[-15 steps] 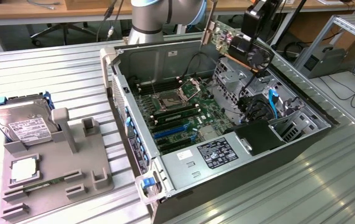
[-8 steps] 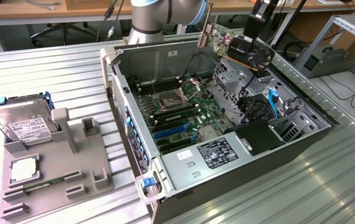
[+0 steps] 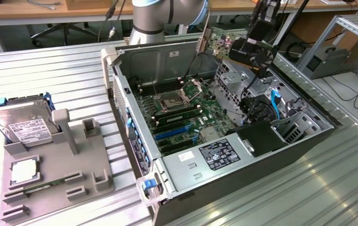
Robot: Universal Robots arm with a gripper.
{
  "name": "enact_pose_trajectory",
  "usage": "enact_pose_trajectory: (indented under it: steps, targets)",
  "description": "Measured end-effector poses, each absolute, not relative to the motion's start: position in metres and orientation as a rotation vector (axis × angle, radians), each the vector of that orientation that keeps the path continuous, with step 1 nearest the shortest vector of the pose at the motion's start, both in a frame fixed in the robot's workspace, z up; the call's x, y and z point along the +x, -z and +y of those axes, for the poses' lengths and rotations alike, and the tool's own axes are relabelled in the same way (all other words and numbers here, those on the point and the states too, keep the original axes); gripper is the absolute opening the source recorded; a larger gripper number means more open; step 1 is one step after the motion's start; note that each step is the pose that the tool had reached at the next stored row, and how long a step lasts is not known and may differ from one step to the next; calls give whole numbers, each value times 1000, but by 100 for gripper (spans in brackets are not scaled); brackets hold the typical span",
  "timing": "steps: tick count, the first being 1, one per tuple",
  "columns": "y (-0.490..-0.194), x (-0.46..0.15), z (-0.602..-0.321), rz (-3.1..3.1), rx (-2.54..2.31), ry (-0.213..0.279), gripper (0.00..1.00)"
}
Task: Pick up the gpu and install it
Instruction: 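Insert the gpu into the slot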
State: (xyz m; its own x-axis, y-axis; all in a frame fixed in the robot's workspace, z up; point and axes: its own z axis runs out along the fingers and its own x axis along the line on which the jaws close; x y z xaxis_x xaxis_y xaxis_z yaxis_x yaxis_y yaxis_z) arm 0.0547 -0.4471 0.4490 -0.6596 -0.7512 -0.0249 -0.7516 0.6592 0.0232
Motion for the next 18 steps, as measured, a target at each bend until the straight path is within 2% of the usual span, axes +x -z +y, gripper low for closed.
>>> enact_pose_trajectory:
  steps: [18]
  targets:
    - [-444,55,-447,2434,-1978,-53,27]
